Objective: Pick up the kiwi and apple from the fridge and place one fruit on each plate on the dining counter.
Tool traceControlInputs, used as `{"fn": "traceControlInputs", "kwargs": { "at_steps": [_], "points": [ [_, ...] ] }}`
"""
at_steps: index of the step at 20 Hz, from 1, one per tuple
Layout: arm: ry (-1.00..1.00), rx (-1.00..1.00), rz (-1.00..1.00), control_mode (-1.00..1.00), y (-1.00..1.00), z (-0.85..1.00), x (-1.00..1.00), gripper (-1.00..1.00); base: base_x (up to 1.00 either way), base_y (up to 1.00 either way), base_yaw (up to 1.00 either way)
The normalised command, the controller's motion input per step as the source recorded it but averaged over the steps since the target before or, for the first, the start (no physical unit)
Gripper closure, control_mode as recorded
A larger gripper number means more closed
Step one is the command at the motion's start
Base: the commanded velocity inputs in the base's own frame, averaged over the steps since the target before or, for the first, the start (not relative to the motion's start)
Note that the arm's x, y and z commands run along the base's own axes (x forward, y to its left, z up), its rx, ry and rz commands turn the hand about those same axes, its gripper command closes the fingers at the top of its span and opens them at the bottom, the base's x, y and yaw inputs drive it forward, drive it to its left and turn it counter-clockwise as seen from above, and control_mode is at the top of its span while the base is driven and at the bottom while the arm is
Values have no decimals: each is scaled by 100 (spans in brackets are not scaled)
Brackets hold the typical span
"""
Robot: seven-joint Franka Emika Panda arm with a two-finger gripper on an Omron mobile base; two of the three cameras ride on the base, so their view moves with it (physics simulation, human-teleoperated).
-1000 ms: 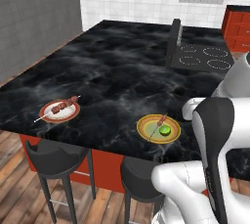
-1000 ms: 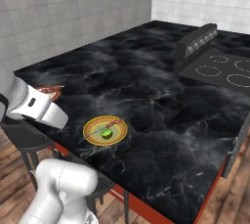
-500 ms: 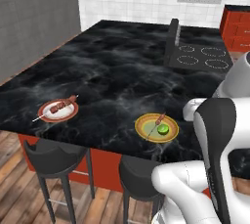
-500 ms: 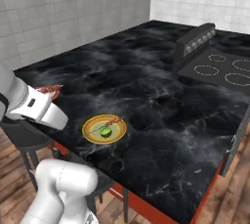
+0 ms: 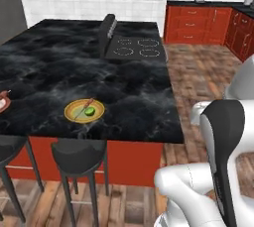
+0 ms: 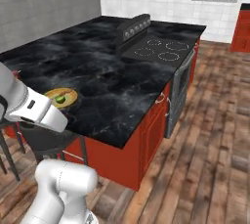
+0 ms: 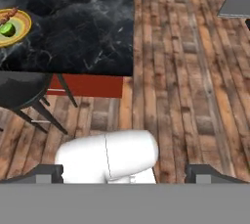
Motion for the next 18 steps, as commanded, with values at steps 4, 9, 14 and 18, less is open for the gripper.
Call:
{"fn": "traceControlInputs", "kwargs": {
  "at_steps": [4, 9, 14, 18],
  "points": [
    [0, 0, 0, 100, 0, 0, 0, -100, -16, -100, -51],
    [0, 0, 0, 100, 0, 0, 0, -100, 35, -100, -44],
    [0, 0, 0, 100, 0, 0, 0, -100, 98, -100, -20],
    [0, 0, 0, 100, 0, 0, 0, -100, 100, -64, -10]
  ]
}}
